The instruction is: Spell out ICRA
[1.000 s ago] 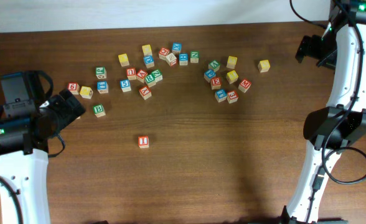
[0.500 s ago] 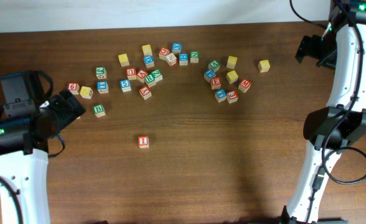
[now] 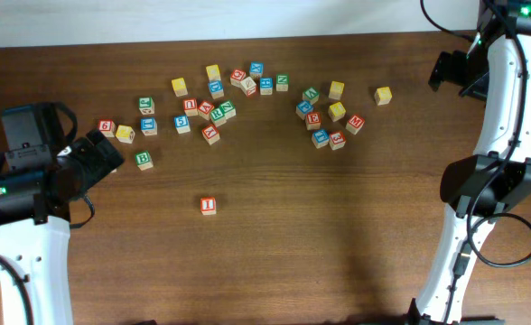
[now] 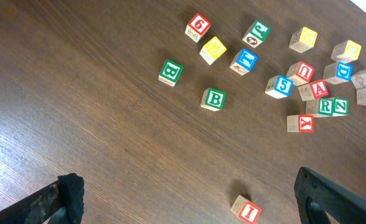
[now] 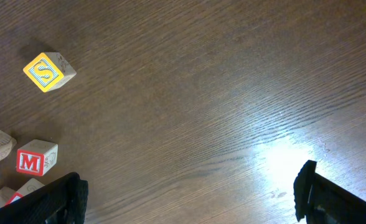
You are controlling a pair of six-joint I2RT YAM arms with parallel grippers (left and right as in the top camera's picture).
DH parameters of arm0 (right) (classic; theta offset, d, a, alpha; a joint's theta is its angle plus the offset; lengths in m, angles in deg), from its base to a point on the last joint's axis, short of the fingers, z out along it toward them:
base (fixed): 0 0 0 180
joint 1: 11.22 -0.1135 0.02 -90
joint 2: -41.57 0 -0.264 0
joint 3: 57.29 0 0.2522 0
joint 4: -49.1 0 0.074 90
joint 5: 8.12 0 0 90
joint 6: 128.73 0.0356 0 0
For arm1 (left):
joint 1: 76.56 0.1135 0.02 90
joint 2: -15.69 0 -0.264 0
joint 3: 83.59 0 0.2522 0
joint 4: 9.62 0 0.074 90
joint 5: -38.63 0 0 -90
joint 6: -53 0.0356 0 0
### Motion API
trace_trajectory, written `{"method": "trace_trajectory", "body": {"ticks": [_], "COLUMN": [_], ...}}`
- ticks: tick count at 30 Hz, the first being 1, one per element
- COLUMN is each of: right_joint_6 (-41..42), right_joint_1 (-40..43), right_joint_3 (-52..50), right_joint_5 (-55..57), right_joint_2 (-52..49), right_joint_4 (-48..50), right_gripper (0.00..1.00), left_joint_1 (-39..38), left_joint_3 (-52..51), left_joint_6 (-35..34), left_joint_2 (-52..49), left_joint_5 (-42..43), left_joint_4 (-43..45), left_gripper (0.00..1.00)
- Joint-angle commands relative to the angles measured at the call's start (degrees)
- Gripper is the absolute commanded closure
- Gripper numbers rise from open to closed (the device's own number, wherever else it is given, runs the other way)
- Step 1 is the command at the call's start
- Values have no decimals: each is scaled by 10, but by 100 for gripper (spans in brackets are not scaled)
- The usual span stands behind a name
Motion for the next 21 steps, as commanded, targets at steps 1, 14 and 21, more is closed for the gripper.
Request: {"method": "trace_trajectory", "body": {"ticks": [1, 14, 21], "right_joint_6": [5, 5, 5], "right_joint_1": [-3, -3, -3], "right_joint_3": [-3, -3, -3], "right_joint_5": [-1, -1, -1], "right_joint_2": [6, 6, 6], "right_joint_4": [-1, -1, -1], "right_gripper": [2, 2, 2], "left_joint_1": [3, 3, 3], "left_joint_3": [2, 2, 14], "left_joint_6": [-3, 21, 63], "left_joint_2": [0, 0, -1], "left_joint_5": [-7, 50, 52], "left_joint_4": [0, 8, -3], "left_gripper": [1, 52, 100]}}
